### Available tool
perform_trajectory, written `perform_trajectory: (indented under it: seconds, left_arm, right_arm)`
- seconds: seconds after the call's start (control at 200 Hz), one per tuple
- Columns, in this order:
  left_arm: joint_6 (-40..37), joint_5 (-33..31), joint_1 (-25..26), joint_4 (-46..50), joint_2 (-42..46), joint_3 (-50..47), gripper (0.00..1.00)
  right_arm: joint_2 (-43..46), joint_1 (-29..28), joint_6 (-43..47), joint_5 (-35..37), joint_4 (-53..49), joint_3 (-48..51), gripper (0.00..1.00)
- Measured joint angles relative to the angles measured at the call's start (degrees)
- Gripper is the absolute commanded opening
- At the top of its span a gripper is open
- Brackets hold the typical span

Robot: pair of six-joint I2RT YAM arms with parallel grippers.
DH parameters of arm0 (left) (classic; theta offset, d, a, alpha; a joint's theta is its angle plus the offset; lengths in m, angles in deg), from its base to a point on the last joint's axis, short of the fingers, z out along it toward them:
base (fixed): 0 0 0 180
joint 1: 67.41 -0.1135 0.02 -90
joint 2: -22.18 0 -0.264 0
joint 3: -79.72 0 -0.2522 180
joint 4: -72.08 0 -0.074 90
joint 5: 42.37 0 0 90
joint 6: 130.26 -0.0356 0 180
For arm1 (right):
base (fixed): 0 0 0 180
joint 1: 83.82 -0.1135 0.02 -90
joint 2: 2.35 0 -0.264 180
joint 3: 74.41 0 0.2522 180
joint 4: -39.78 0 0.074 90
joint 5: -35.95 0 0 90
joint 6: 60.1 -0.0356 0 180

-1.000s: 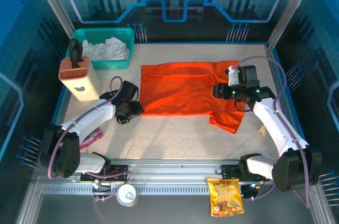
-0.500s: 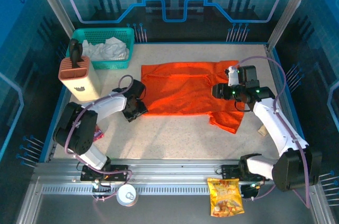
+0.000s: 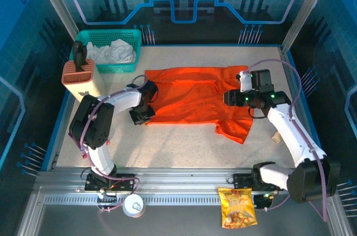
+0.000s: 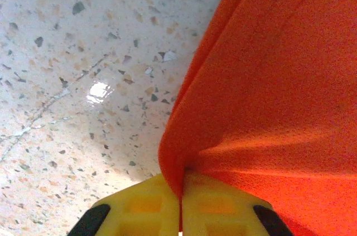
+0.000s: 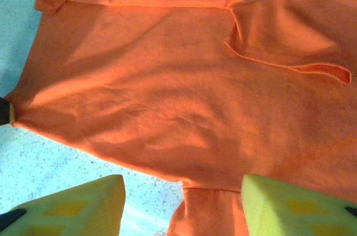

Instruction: Fold and stack the t-shirts

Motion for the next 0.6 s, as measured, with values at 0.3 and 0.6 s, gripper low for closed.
perform_trajectory:
  seconds: [0.3, 0.6]
  left_arm:
    - [-2.84, 0.28, -0.48, -0.04, -0.22, 0.55, 0.00]
    - [-6.27, 1.57, -1.18, -5.29, 3.61, -4.04, 0.00]
  right_arm:
    - [15.02, -10.71, 25.81, 3.52, -5.22, -1.40, 0.68]
    - [11.08, -24.98, 55.08, 17.68, -21.03, 6.34, 0.71]
